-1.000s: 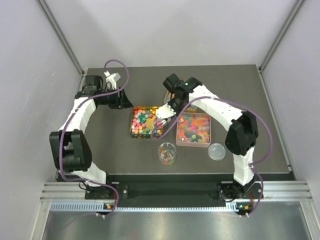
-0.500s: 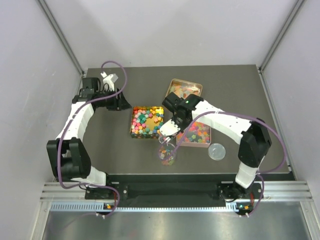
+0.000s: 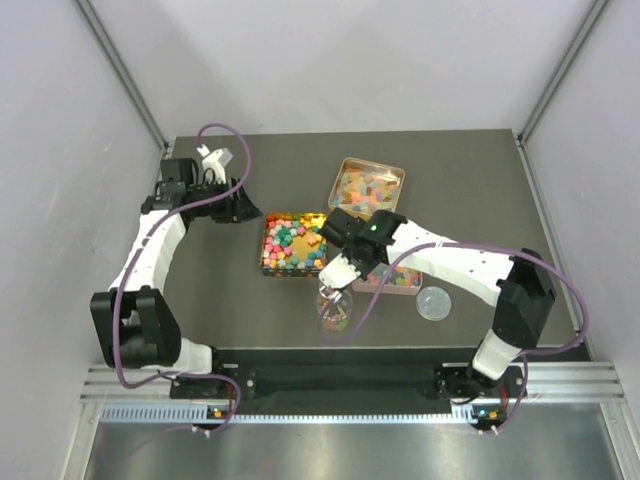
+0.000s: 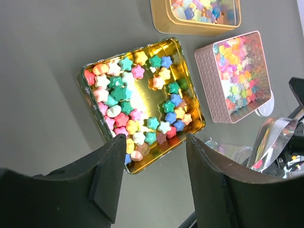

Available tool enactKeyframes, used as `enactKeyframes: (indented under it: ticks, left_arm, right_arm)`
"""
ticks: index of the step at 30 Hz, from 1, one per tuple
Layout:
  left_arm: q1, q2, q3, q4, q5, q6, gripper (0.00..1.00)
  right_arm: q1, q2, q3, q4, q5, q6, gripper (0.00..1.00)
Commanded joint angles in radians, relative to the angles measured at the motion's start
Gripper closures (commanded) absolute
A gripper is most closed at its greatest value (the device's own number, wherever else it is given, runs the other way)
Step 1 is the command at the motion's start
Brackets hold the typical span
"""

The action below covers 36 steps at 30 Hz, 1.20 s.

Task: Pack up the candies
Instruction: Place the fake candies in the packing bottle.

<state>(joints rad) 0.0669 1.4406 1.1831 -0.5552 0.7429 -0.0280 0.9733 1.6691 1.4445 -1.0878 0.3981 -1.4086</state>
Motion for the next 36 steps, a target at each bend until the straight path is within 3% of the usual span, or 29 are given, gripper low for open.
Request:
enactKeyframes:
  ticks: [1,25,29,32,36]
  left_arm:
    - [0.008,-0.057,-0.01,0.057,0.01,-0.013,0.42]
    - [0.019,-0.146,-0.051,0.1,0.01,-0.062,0.4]
    - [0.017,-0.163,-0.042,0.1,0.006,-0.067,0.34]
    - [0.017,-0.172,-0.019,0.074,0.033,-0.058,0.23]
    - [0.004,-0.145,0.042,0.045,0.121,-0.064,0.19]
  right_arm:
    - [0.041,-0.062,-0.009,0.031,0.093,0.042,1.0]
    - [0.133,-0.12,-0.092,0.002,0.324,0.145,1.0]
    - [0.14,-0.124,-0.059,-0.021,0.331,0.155,1.0]
    - [0.137,-0.118,0.007,-0.046,0.326,0.175,1.0]
    - [0.082,-0.068,0.193,-0.105,0.194,0.288,1.0]
